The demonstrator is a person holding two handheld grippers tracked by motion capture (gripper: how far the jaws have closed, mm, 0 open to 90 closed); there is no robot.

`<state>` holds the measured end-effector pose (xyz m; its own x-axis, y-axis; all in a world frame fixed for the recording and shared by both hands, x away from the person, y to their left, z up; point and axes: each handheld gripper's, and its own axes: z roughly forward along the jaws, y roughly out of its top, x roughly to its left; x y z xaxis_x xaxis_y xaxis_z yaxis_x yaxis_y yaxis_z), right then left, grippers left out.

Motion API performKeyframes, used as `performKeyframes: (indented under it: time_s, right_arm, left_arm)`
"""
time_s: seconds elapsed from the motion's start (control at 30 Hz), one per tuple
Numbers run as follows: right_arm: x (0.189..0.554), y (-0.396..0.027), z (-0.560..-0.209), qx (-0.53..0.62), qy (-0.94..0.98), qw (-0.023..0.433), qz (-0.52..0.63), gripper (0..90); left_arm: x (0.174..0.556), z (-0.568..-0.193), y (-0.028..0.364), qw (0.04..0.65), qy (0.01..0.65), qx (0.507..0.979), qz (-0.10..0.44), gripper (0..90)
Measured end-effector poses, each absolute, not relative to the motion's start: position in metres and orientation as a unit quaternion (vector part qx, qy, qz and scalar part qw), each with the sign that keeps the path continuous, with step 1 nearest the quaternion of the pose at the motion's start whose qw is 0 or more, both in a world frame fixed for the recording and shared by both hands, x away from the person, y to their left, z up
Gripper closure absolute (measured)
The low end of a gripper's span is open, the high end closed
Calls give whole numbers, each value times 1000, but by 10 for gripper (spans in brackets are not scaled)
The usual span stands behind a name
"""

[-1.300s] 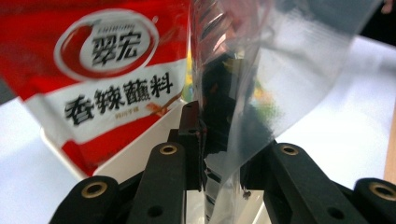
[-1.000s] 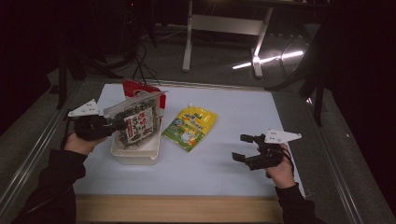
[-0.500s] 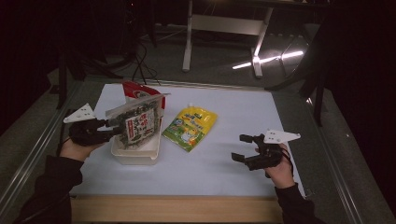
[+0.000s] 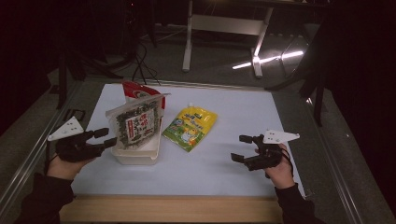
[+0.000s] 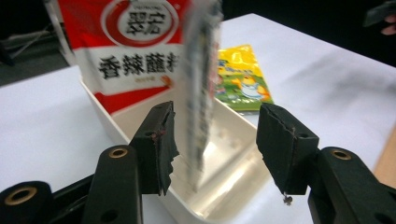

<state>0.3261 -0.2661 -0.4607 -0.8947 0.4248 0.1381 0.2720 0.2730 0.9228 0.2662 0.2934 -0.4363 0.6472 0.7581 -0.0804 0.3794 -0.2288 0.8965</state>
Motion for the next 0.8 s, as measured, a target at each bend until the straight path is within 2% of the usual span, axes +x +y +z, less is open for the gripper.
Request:
performKeyframes:
  time_s: [0.37,0.43,0.8]
  right_arm:
    - [327,-262,-463,212,798,71,560,152]
    - [327,-262,-464,209,799,73,559,163]
    - [329,-260,-468,209,797,84,560,178]
  left_arm:
    - [237,-450,259,521,349,765,147,474]
    - [235,-452,248,521,338,772,137,448]
    - [231,-461,194,525,286,795,101,448]
